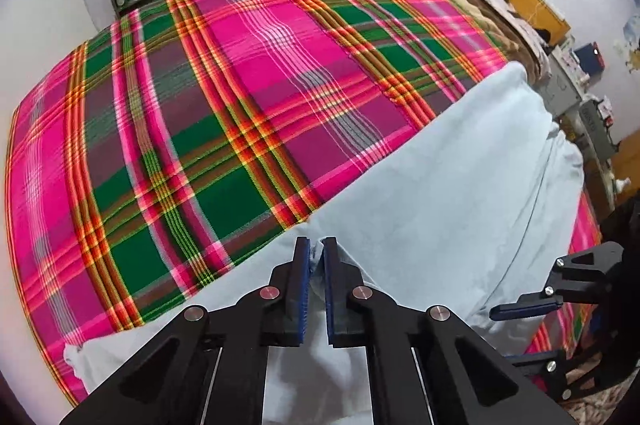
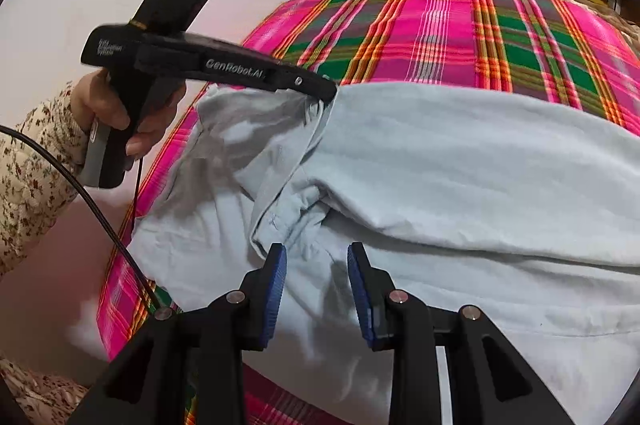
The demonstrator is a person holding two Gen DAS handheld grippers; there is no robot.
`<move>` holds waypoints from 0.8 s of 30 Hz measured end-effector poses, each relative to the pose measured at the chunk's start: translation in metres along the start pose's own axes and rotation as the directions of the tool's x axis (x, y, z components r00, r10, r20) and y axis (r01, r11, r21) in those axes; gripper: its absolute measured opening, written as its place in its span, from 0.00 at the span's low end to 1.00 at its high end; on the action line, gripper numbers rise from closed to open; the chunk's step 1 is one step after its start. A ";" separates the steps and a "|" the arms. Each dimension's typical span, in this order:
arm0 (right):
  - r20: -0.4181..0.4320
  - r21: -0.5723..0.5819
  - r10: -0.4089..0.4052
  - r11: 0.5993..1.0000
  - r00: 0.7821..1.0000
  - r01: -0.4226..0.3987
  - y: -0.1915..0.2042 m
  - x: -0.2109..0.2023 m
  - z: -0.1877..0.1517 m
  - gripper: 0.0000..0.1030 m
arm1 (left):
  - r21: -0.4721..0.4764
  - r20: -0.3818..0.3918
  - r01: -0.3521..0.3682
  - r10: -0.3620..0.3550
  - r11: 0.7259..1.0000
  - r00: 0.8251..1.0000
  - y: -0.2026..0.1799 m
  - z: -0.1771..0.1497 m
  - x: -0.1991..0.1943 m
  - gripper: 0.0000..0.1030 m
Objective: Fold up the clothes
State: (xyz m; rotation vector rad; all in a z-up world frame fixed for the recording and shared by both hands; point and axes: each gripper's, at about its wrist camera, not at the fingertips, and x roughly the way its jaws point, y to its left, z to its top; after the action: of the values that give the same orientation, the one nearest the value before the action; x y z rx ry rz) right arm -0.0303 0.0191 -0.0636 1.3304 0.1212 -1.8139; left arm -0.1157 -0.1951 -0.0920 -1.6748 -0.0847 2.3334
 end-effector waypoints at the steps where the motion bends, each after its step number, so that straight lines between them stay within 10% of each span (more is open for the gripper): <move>1: 0.005 0.000 0.003 1.000 1.000 -0.003 -0.001 -0.001 0.002 0.31 | -0.009 0.009 0.008 -0.008 1.000 1.000 0.001 -0.001 -0.003 0.06; 16: 0.089 -0.207 -0.031 0.977 0.996 0.049 0.009 0.008 0.053 0.31 | -0.035 0.211 0.079 -0.069 0.996 0.975 0.001 -0.046 -0.104 0.06; 24: -0.033 -0.332 -0.018 0.943 0.999 0.006 0.022 0.036 0.052 0.32 | -0.087 0.314 0.104 -0.072 0.991 0.947 0.007 -0.072 -0.146 0.06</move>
State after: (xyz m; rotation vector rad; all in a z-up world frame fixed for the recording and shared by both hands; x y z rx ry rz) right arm -0.0554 -0.0427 -0.0625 1.1223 0.4370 -1.6899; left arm -0.0063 -0.2464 0.0177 -1.3000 -0.3381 2.5405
